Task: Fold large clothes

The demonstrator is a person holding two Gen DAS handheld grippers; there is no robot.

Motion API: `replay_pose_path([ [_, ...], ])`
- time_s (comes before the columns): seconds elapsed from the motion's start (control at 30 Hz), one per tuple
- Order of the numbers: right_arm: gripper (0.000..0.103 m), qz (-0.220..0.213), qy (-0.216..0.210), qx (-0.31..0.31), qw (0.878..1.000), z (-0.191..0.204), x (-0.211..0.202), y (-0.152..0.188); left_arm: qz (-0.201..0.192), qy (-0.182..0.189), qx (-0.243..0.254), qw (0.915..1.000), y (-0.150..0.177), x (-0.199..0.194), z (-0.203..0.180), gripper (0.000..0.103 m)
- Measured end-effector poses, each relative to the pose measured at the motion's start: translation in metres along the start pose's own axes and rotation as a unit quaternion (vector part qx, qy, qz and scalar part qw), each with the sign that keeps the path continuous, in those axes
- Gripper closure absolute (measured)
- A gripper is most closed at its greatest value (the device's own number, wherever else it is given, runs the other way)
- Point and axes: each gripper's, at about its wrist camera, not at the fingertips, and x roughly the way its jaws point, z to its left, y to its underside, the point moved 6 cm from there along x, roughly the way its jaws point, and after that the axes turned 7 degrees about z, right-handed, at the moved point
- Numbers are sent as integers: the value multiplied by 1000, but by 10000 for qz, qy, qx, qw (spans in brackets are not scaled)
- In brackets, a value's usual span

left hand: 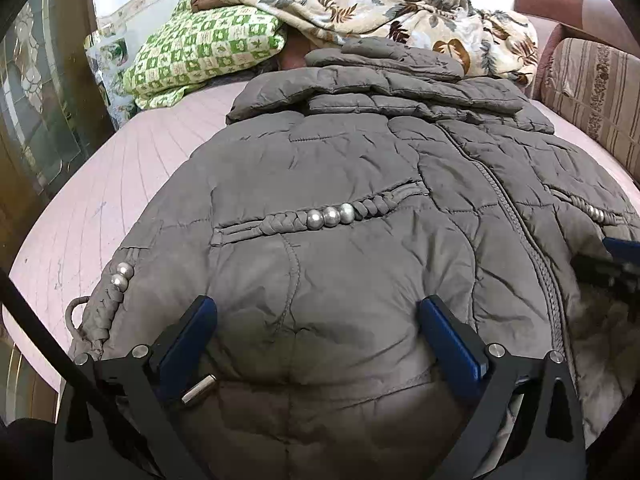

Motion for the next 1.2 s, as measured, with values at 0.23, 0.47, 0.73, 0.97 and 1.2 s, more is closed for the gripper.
replay_pose_path([
  [0.23,7,-133,110,-210,9996,5,5,3,-25,131,-25,9999,2,2,3,0],
  [0.47,1,-323,206,-446,9983,10,10,7,-62,187,-60,9998,4,3,4,0],
  [0.73,1,-444,163,-540,9974,10,9,9,-270,169,-67,9995,9,1,2,0],
  [0.97,1,-454,203,-562,9972,11,9,9,-376,137,-46,9992,10,0,1,0],
  [1.2,1,-504,190,-590,9968,12,7,10,-418,131,-46,9990,11,0,2,0],
])
